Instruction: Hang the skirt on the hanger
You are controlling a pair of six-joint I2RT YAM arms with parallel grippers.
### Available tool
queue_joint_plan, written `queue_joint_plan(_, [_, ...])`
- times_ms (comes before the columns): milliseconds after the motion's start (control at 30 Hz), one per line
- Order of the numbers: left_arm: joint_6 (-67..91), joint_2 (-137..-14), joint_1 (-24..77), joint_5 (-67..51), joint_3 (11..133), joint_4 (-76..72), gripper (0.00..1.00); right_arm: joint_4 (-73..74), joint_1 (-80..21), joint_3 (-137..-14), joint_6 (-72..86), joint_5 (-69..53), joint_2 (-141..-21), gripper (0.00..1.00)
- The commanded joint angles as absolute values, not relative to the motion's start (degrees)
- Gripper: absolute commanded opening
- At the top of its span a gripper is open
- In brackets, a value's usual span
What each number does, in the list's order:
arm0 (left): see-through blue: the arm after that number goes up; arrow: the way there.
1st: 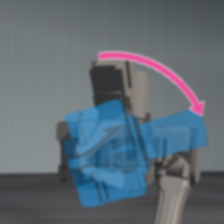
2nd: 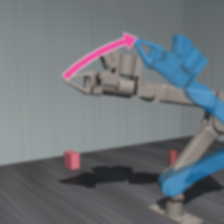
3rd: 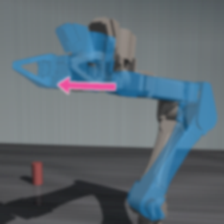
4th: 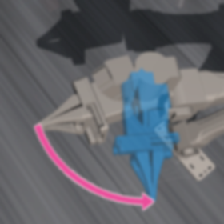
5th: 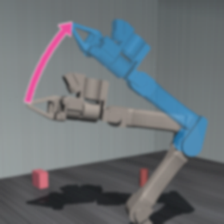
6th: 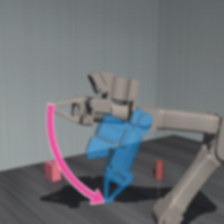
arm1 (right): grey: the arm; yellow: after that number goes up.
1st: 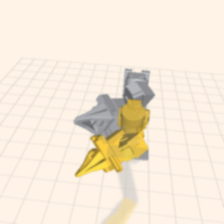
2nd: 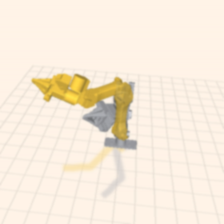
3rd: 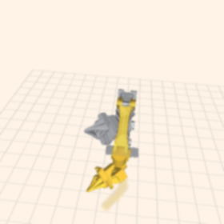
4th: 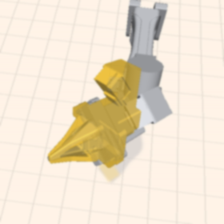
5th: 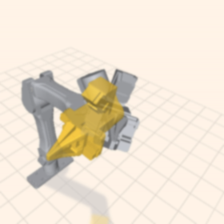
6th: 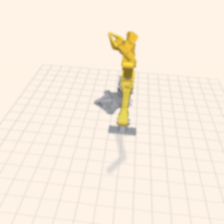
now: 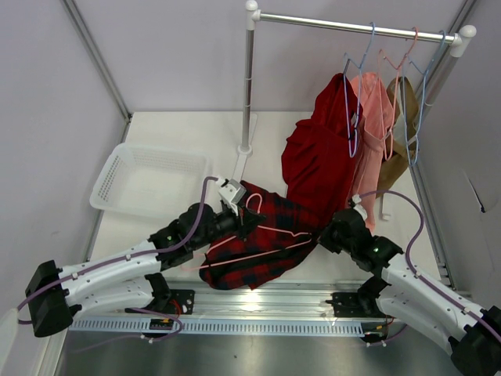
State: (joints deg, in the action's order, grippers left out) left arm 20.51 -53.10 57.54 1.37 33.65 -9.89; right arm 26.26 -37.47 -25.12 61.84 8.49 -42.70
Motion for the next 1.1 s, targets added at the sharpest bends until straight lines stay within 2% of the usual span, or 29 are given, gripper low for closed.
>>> queue_joint_plan(0, [22.1, -51.6, 57.8, 2.5, 32.6, -15.1, 0.00, 25.7, -37.3, -25.4, 62.2, 8.4, -42.1, 0.00])
queue_joint_plan(633, [26.4, -48.5, 57.8, 4.7, 29.0, -25.4, 0.00, 31.6, -37.2, -29.8, 60.9, 10.4, -39.2, 0.00])
queue_joint_plan(1067, [29.8, -51.0, 57.7, 5.0, 28.1, -34.4, 0.00, 34.2, -35.0, -33.6, 59.5, 9.4, -38.8, 0.00])
